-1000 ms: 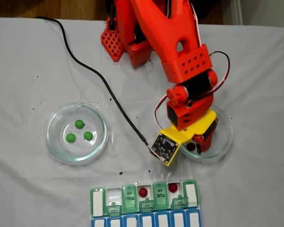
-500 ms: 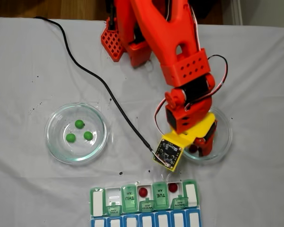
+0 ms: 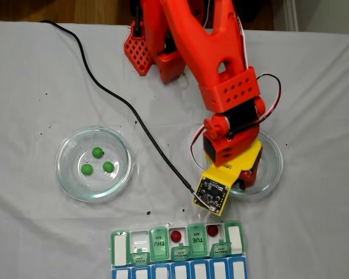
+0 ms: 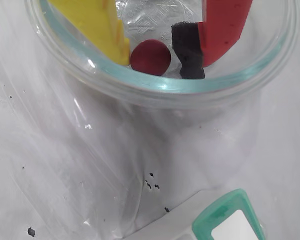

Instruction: Sort medicines into box.

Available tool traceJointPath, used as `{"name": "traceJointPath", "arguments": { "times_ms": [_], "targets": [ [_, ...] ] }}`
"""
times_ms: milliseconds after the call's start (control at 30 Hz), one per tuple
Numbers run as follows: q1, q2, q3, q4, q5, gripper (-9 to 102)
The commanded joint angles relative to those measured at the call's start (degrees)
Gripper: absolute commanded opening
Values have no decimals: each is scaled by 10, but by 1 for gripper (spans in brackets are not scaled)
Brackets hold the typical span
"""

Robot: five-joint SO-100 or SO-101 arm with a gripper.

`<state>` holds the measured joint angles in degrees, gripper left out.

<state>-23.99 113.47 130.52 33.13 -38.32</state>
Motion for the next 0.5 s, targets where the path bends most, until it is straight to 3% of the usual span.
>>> {"name": "traceJointPath", "arguments": {
  "times_ms": [0, 467],
  "targets": [
    [23, 33, -34, -10, -17, 16],
    [4, 35, 6, -40, -22, 0]
  ]
}}
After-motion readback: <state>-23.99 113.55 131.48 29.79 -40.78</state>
